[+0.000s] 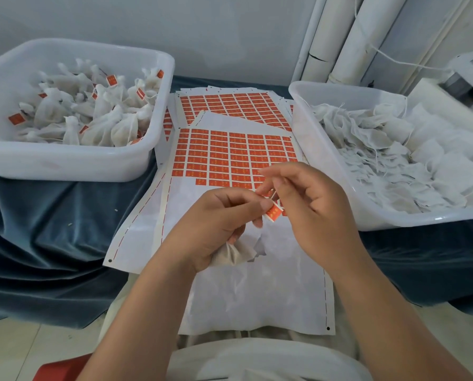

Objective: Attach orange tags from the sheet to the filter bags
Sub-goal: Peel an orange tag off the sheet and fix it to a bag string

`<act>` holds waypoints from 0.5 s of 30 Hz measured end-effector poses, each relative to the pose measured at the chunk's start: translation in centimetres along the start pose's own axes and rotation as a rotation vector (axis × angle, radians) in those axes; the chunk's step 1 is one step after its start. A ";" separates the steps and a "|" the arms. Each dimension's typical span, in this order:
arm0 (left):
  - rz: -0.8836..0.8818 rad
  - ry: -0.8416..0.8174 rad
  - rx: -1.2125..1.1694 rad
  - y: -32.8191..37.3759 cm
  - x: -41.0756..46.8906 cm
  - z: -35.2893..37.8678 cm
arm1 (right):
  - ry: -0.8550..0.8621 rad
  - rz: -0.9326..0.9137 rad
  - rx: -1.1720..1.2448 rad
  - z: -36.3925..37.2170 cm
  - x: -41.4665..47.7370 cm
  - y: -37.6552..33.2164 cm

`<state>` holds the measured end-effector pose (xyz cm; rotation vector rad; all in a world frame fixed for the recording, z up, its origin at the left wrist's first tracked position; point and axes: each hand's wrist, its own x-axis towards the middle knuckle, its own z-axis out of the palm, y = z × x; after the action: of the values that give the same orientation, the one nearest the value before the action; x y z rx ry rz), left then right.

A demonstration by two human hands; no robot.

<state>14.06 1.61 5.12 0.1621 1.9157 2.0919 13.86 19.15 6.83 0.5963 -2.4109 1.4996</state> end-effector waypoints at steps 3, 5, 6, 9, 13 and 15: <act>0.098 0.029 0.110 0.1 -0.2 0.2 | 0.013 0.009 0.022 0.0 0.0 0.1; 0.157 0.097 0.149 0.1 -0.2 0.4 | 0.019 0.058 0.096 0.1 0.0 0.2; 0.179 0.148 0.159 0.0 -0.2 0.5 | 0.021 0.121 0.167 0.3 0.1 0.1; 0.266 0.286 0.163 -0.1 -0.2 0.9 | -0.046 0.371 0.285 0.5 0.5 0.1; 0.327 0.330 0.211 -0.1 -0.2 1.1 | -0.111 0.245 0.084 0.6 -0.2 0.6; 0.327 0.330 0.237 -0.1 -0.1 1.1 | -0.063 0.188 0.072 0.4 -0.5 0.9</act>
<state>14.48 2.59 5.16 0.2033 2.4817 2.1942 13.91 19.27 5.78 0.4477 -2.5307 1.6717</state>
